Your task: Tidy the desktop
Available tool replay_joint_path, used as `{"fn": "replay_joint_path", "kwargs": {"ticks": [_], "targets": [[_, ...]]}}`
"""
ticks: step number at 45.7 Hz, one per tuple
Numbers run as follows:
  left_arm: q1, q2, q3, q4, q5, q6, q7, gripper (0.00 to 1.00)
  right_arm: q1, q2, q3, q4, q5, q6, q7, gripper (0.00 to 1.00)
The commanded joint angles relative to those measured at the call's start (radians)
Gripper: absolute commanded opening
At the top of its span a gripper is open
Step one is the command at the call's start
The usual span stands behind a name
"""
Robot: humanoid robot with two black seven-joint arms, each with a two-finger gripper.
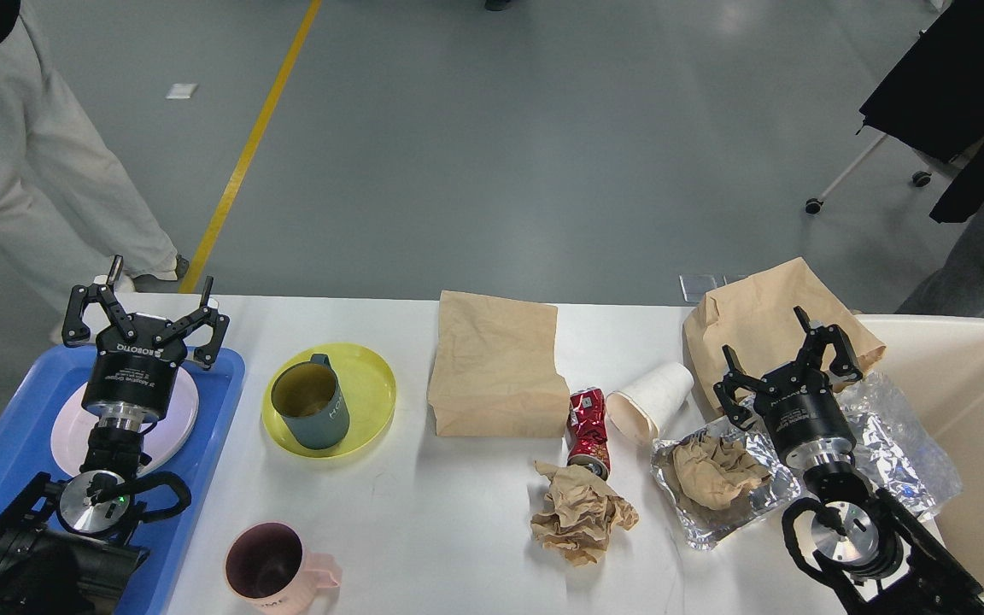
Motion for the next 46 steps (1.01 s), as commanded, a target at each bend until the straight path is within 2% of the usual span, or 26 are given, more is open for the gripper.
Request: {"fn": "replay_joint_path", "kwargs": {"ticks": [1,18,37,44,46], "targets": [[-0.002,-0.002,0.007,0.000,0.000,-0.001,0.001,0.97,0.000,0.000,0.000,0.000,0.000,0.000,0.000,1.00],[-0.040,0.001,0.013,0.001,0.000,0.009,0.011,0.97,0.000,0.000,0.000,0.000,0.000,0.000,0.000,1.00],[-0.016,0.038,0.014,0.003,-0.029,0.024,0.017,0.97,0.000,0.000,0.000,0.000,0.000,0.000,0.000,1.00],[0.007,0.041,0.016,-0.005,-0.028,0.050,0.096,0.97,0.000,0.000,0.000,0.000,0.000,0.000,0.001,1.00],[0.009,0.046,0.016,-0.005,-0.028,0.078,0.105,0.97,0.000,0.000,0.000,0.000,0.000,0.000,0.000,1.00]]}}
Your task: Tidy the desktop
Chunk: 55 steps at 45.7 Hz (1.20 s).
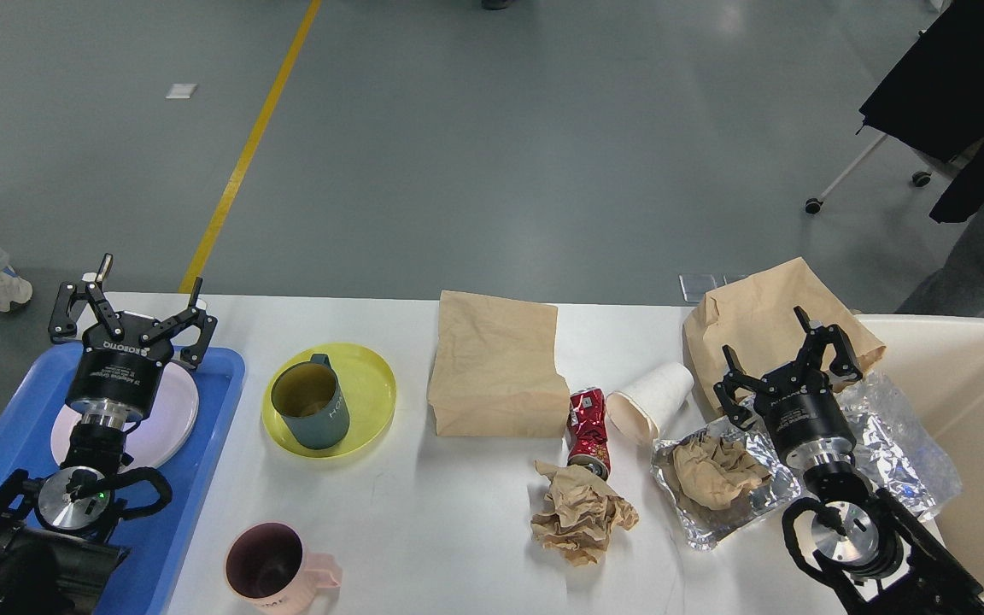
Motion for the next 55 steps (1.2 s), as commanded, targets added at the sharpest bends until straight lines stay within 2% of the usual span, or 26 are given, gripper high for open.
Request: {"fn": "replay_joint_path", "kwargs": {"ticks": [1,7,10,13,16,23,26,29,43,45,49,55], "targets": [[0.007,0.001,0.002,-0.007,0.001,0.063,0.040,0.97,0.000,0.000,0.000,0.000,0.000,0.000,0.000,1.00],[0.042,0.004,0.004,-0.058,0.000,0.143,0.070,0.97,0.000,0.000,0.000,0.000,0.000,0.000,0.000,1.00],[0.097,0.011,0.004,-0.192,0.000,0.187,0.084,0.97,-0.002,0.000,0.000,0.002,0.000,0.000,0.001,1.00],[0.127,0.041,0.002,-0.271,0.000,0.268,0.092,0.97,-0.002,0.000,0.000,0.002,0.000,0.000,0.000,1.00],[0.138,0.106,0.004,-0.343,0.000,0.315,0.107,0.97,-0.002,0.000,0.000,0.002,0.000,0.000,0.000,1.00],[0.089,0.255,0.025,-0.374,0.018,0.316,0.144,0.97,-0.002,0.000,0.000,0.000,0.000,0.000,0.001,1.00],[0.029,0.314,0.089,-0.371,0.018,0.318,0.149,0.97,-0.002,0.000,0.000,0.000,0.000,0.000,0.000,1.00],[-0.016,0.349,0.189,-0.371,0.009,0.321,0.135,0.97,-0.002,-0.002,0.000,0.000,0.000,0.000,0.001,1.00],[0.009,0.386,0.267,-0.369,0.001,0.342,0.132,0.97,-0.002,0.000,0.000,0.000,0.000,0.000,0.000,1.00],[-0.002,0.422,0.316,-0.369,0.001,0.347,0.130,0.97,-0.002,0.000,0.000,0.000,0.000,0.000,0.000,1.00],[-0.078,0.530,0.500,-0.372,0.000,0.356,0.122,0.97,-0.002,0.000,0.000,0.000,0.000,0.000,0.001,1.00],[-0.305,0.616,0.940,-0.368,0.000,0.356,0.084,0.97,-0.002,0.000,0.000,0.000,0.000,0.000,0.000,1.00]]}}
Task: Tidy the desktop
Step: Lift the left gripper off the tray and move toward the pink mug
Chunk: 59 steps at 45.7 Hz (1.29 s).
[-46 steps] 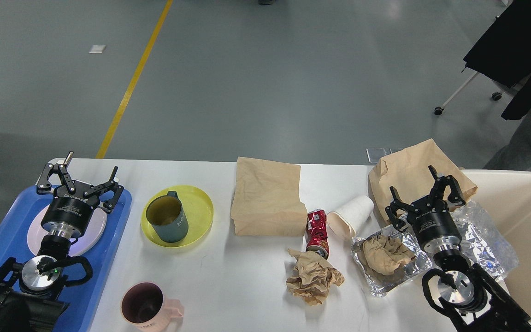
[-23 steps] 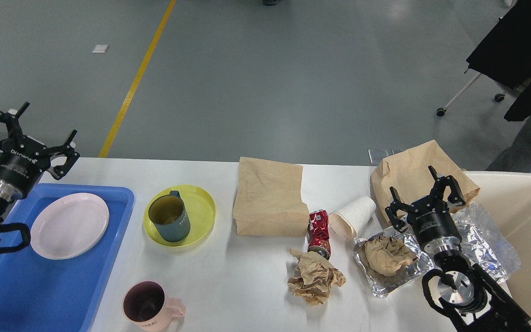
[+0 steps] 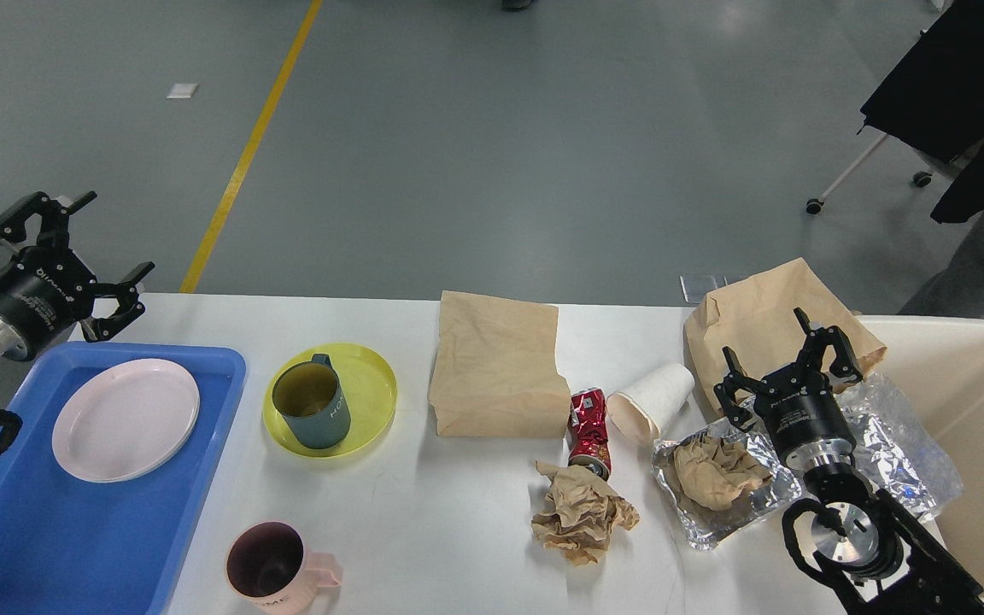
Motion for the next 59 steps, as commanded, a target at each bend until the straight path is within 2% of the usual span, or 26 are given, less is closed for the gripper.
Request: {"fn": "replay_joint_path", "kwargs": {"ticks": [1,10,15,19,22,29,34,35,41,50,56,59], "targets": [[-0.233,0.087,0.449,0.002,-0.001,0.001,-0.037,0.97,0.000,0.000,0.000,0.000,0.000,0.000,0.001,1.00],[-0.716,0.083,1.212,0.002,0.001,-0.025,-0.033,0.97,0.000,0.000,0.000,0.002,0.000,0.000,0.000,1.00],[-0.961,-0.047,1.634,-0.001,0.001,-0.044,-0.042,0.97,0.000,0.000,0.000,0.002,0.000,0.000,0.001,1.00],[-1.075,-0.179,1.835,-0.005,0.001,-0.042,-0.042,0.97,0.000,0.000,0.000,0.002,0.000,0.000,0.000,1.00],[-1.138,-0.271,1.944,-0.024,0.004,-0.053,-0.019,0.97,0.000,0.000,0.000,0.002,0.000,0.000,0.000,1.00],[-1.350,-0.371,2.134,-0.195,0.003,-0.117,-0.016,0.97,0.000,0.000,0.000,0.002,0.000,0.000,0.000,1.00],[-1.494,-0.423,2.255,-0.327,0.001,-0.119,-0.014,0.97,0.000,0.000,0.000,0.002,0.000,0.000,0.000,1.00],[-1.514,-0.434,2.266,-0.358,-0.001,-0.117,-0.030,0.97,0.000,0.000,0.000,0.002,0.000,0.000,0.000,1.00],[-1.607,-0.502,2.262,-0.511,-0.033,-0.122,-0.017,0.97,0.000,0.000,0.000,0.002,0.000,0.000,0.001,1.00],[-1.758,-0.612,2.305,-0.745,-0.097,-0.105,-0.027,0.97,0.000,0.000,0.000,0.000,0.000,0.000,0.000,1.00],[-1.853,-0.612,2.312,-0.858,-0.145,-0.096,-0.030,0.97,0.000,0.000,0.000,-0.001,0.000,0.000,0.000,1.00],[-1.871,-0.603,2.314,-0.861,-0.149,-0.107,-0.028,0.97,0.000,0.000,0.000,-0.001,0.000,0.000,0.000,1.00]]}}
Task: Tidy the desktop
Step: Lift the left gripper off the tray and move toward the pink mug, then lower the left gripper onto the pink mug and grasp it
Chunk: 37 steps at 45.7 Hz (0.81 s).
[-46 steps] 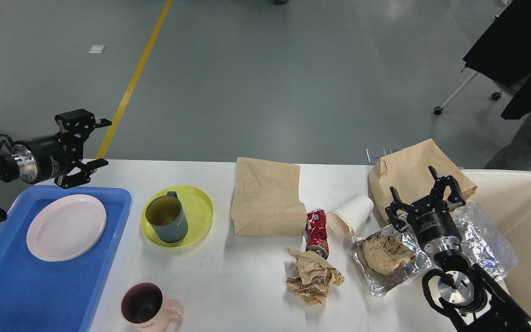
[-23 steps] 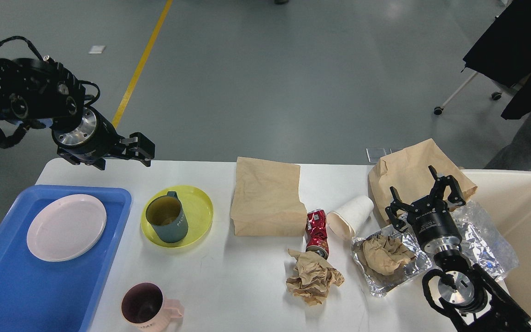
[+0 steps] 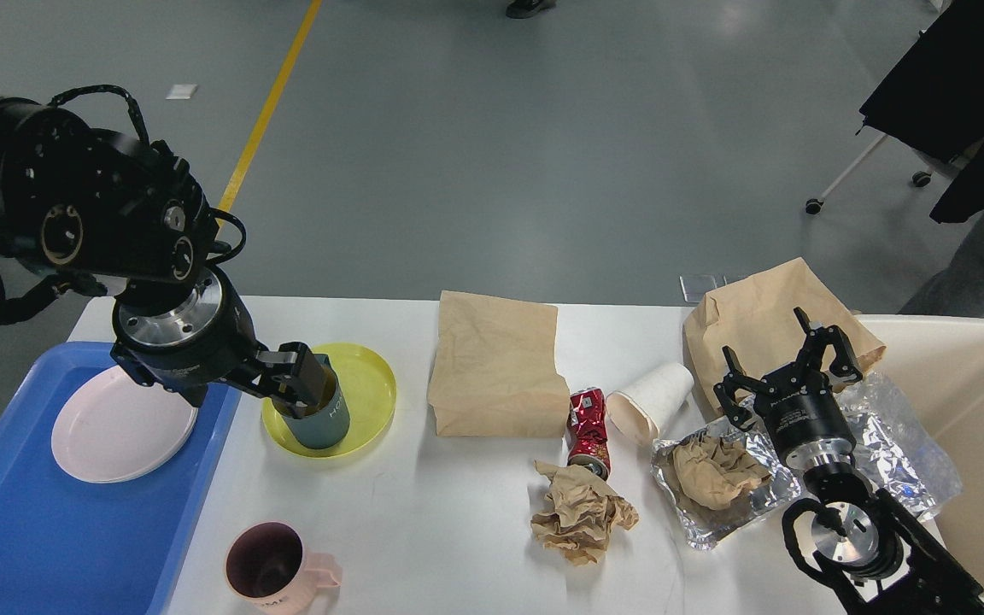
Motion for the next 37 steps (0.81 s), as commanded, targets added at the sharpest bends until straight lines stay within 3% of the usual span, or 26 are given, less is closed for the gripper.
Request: {"fn": "replay_joint_path", "kwargs": {"ticks": [1,25,30,37], "targets": [[-0.047,0.018,0.005,-0.043,-0.019,-0.005,0.000,0.97,0.000,0.000,0.000,-0.001,0.000,0.000,0.000,1.00],[0.329,0.090,-0.027,0.026,-0.011,-0.028,0.008,0.97,0.000,-0.002,0.000,0.000,0.000,0.000,0.000,1.00],[0.390,0.106,-0.022,0.044,-0.006,0.021,0.011,0.97,0.000,0.000,0.000,0.002,0.000,0.000,0.000,1.00],[0.459,0.138,-0.015,0.047,0.010,0.167,0.017,0.95,0.000,-0.002,0.000,0.002,0.000,0.000,0.000,1.00]]}}
